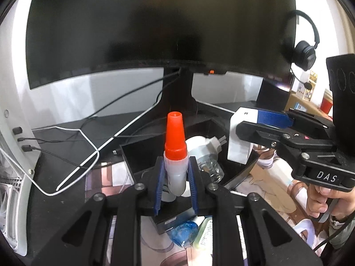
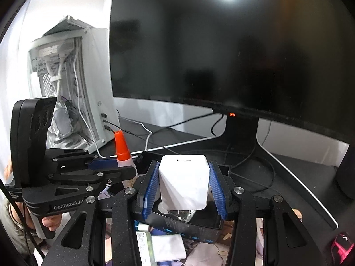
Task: Organize rigid objects
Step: 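Carry the glue bottle with the left gripper while the right carries the charger to the box, then open both grippers to drop the glue bottle and charger into the box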
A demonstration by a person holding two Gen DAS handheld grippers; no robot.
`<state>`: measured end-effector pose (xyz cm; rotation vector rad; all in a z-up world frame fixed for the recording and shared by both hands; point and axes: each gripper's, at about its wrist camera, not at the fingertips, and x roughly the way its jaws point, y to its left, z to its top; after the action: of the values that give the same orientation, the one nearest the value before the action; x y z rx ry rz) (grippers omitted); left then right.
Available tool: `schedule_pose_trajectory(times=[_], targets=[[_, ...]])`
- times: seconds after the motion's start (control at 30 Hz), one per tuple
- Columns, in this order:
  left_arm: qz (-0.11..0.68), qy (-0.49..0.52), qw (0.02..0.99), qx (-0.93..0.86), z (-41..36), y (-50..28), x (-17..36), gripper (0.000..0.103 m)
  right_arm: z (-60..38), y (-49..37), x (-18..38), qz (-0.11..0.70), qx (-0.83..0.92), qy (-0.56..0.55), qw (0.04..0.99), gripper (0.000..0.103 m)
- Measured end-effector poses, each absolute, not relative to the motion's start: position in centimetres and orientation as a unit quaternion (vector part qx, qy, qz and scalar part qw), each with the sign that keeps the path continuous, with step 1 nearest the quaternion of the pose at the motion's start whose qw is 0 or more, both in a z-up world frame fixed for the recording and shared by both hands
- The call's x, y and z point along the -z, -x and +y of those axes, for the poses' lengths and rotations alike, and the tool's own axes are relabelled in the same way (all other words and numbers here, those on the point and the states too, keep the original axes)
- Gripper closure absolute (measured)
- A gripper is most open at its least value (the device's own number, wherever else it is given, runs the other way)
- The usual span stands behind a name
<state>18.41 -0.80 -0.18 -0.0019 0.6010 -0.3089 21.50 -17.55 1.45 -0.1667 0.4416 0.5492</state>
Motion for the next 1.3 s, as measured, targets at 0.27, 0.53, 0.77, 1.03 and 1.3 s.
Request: schedule_pose_trajectory(times=[0.27,0.53,0.77,1.03,1.3], targets=[[0.326,0.000,0.933,0.153,-0.9,-19.8,1.9,0.084,-17.2,-22.6,0.5,0.245,-0.263,0.087,0.929,0.058],[0.334,-0.008,0.930,0.156,-1.3,-19.9,2.7,0.084,-16.8,-23.1,1.9,0.269,-0.263,0.096,0.922,0.058],[0.330,0.002,0.930,0.161,-1.0,-19.8,2.6,0.084,-17.0,-23.2,2.4,0.284,-0.262,0.090,0.918,0.058],[0.324,0.002,0.932,0.162,-0.9,-18.9,2.2,0.083,-18.0,-21.7,1.3,0.270,-0.264,0.083,0.922,0.058],[0.303,0.007,0.937,0.174,-1.1,-15.8,0.6,0.082,-19.3,-19.3,0.5,0.262,-0.270,0.079,0.923,0.058]])
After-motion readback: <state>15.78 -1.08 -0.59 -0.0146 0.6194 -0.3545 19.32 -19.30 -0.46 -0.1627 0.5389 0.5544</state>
